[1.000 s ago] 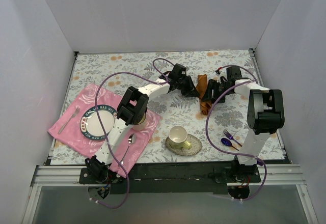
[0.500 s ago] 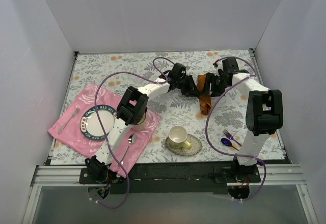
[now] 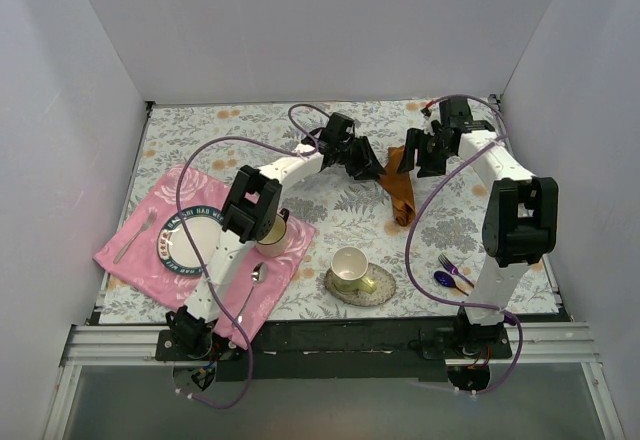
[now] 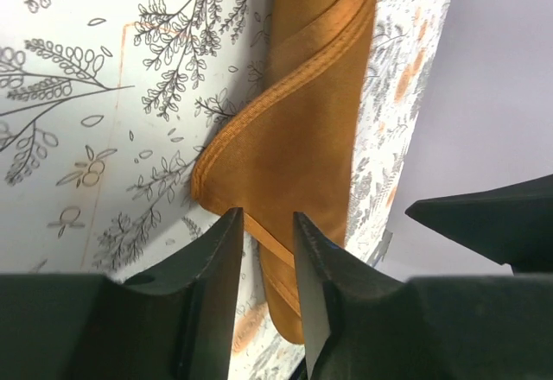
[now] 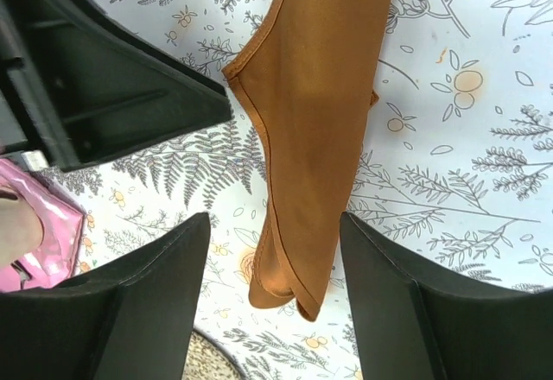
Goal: Fold the napkin, place the utensils inside, and roll it up
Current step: Roll the napkin with the utensil
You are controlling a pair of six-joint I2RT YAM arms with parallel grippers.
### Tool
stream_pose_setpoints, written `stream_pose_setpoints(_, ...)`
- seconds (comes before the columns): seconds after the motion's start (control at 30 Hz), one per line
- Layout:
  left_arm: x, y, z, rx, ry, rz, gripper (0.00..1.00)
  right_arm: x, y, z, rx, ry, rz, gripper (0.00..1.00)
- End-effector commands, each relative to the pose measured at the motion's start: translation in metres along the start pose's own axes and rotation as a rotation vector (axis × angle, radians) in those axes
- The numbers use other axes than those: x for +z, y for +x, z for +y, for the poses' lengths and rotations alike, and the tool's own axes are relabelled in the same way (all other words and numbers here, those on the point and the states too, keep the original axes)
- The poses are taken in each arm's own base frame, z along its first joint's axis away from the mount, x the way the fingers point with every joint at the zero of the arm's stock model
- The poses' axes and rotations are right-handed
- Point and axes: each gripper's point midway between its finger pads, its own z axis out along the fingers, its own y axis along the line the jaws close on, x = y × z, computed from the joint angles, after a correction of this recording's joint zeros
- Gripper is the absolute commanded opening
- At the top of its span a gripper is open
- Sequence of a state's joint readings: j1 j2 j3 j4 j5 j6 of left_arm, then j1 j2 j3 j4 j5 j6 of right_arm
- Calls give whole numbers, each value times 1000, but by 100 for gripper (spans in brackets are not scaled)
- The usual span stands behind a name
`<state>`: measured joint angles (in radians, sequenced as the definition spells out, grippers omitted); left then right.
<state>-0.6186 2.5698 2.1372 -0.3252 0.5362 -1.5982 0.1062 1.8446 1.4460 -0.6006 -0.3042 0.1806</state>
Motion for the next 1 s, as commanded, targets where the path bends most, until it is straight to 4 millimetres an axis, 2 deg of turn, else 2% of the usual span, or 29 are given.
stream_pose_setpoints(0.0,-65,-19,-87,48,112,-66,31,-32,-11,8,4,37,-25,70)
stream_pose_setpoints(0.03,-76,-20,-98,52,123,-73,32,-38,-14,10,14,42,-35,70)
stream_pose_setpoints(0.13,-97,-15,-108,36,107,-75,33,-60,-14,28,9,30,-62,70)
stream_pose_setpoints(0.17,-116,-12,-123,45,117,-84,33,-66,-15,35,-2,20,-77,70)
stream_pose_setpoints(0.2,-125,-8,-129,49,120,-85,34,-77,-16,51,-25,-8,-100,70)
stream_pose_setpoints(0.23,-137,-7,-137,60,123,-96,34,-83,-10,57,-31,-19,-87,70)
stream_pose_setpoints(0.27,-161,-2,-152,76,127,-109,35,-93,-14,73,-63,-40,-102,70)
stream_pose_setpoints(0.33,-188,6,-164,98,121,-130,38,-114,-10,87,-102,-58,-106,70)
stream_pose_setpoints(0.37,-220,14,-186,124,155,-154,39,-134,-14,99,-142,-87,-148,70)
stream_pose_setpoints(0.4,-229,23,-183,119,149,-148,40,-147,-15,104,-159,-97,-171,71)
stream_pose_setpoints(0.43,-242,27,-188,107,157,-169,43,-160,-14,108,-180,-105,-193,73)
stream_pose_setpoints(0.47,-283,37,-213,143,220,-227,43,-185,-15,112,-231,-93,-261,95)
stream_pose_setpoints(0.5,-286,44,-202,124,200,-234,45,-196,-14,111,-248,-74,-291,99)
stream_pose_setpoints(0.53,-303,45,-205,119,204,-292,48,-206,-12,111,-271,-62,-318,99)
stream_pose_setpoints(0.57,-317,48,-214,124,243,-328,55,-226,-7,114,-303,-63,-368,99)
stream_pose_setpoints(0.6,-357,59,-231,153,307,-394,65,-232,-1,113,-318,-62,-379,99)
stream_pose_setpoints(0.63,-359,62,-221,138,298,-418,81,-238,4,115,-309,-70,-393,99)
stream_pose_setpoints(0.67,-374,57,-228,132,330,-488,98,-255,12,121,-312,-94,-438,99)
stream_pose_setpoints(0.7,-401,65,-237,151,374,-547,98,-248,24,118,-266,-104,-415,99)
stream_pose_setpoints(0.73,-404,64,-232,146,372,-576,98,-250,32,119,-250,-119,-413,99)
stream_pose_setpoints(0.77,-415,61,-236,150,388,-622,98,-259,38,127,-256,-161,-439,99)
stream_pose_setpoints(0.83,-428,62,-239,163,400,-662,98,-255,50,131,-241,-214,-424,99)
stream_pose_setpoints(0.97,-439,60,-235,158,376,-708,98,-263,55,131,-219,-218,-495,99)
